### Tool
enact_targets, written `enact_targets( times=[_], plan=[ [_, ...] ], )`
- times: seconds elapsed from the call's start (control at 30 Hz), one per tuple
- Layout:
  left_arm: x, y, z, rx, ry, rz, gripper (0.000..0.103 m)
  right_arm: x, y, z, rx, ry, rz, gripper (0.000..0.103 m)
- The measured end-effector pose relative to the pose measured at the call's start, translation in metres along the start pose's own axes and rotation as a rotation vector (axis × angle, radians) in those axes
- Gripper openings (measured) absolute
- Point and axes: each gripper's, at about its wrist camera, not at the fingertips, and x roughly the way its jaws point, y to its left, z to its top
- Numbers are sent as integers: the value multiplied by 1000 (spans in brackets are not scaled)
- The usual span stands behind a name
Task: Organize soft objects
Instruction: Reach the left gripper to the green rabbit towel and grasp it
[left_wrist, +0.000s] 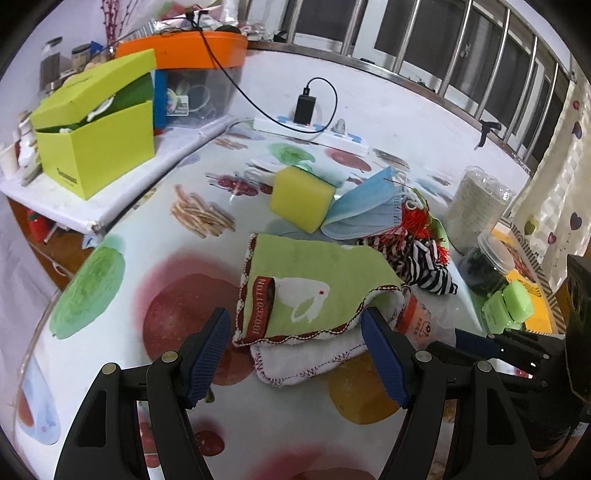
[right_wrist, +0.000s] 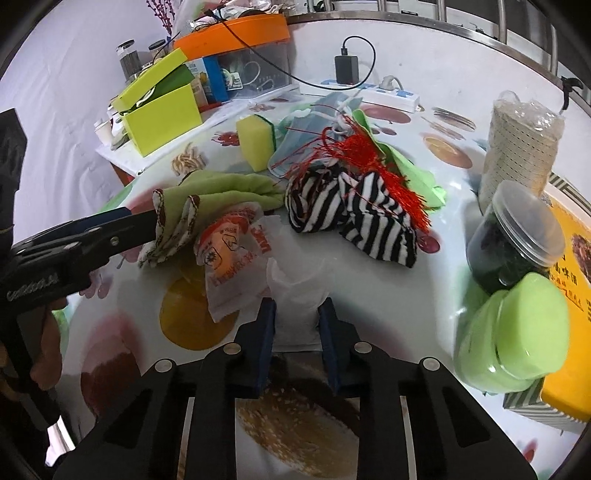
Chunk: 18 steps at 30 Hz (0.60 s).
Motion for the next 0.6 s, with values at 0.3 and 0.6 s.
enact_targets(
  times=[0.3,0.6],
  plan=[
    [25,-4,-5,33,62,24,74,-6,-2,-3,1,-10,0,20],
    [35,-16,-4,125,83,87,53,-14,0,-4,0,-29,9,20]
  ],
)
